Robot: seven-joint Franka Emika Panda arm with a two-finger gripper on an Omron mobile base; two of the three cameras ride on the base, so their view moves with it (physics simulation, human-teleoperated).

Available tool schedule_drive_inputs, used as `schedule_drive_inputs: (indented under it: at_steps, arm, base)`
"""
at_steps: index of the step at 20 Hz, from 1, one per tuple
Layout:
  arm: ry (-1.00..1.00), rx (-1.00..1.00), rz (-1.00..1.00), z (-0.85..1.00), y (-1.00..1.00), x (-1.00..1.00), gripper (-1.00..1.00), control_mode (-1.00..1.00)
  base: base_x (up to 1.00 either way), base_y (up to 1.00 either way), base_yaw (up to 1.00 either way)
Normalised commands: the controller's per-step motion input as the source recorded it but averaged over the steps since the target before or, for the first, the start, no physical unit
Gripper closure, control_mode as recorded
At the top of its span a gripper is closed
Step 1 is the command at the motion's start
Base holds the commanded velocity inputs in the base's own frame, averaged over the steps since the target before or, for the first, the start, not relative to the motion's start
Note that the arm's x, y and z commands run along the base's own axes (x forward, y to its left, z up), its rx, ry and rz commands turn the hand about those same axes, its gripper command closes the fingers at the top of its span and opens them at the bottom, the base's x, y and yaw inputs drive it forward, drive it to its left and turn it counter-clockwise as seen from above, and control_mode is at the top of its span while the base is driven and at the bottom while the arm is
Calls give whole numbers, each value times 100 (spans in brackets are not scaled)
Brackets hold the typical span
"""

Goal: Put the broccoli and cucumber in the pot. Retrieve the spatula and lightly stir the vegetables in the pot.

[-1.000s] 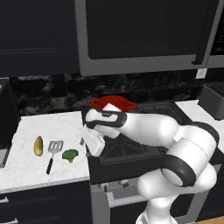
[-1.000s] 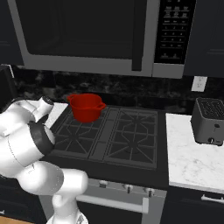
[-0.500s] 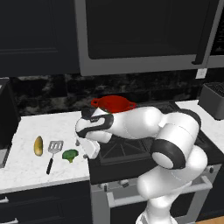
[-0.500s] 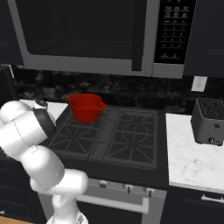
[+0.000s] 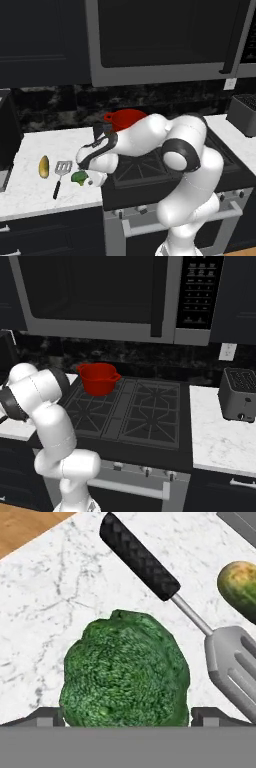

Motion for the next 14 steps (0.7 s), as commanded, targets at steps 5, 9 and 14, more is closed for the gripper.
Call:
schedule_drive_inputs:
  at_steps: [5, 9, 14]
  arm:
    - [-4, -2, 9, -38, 30, 37, -100, -100]
    - [1, 0, 2, -6, 19, 2, 100, -100]
    - [0, 0, 0, 2, 0, -16, 100, -100]
  base:
    - [0, 0, 0]
    - [0, 0, 0]
    - [0, 0, 0]
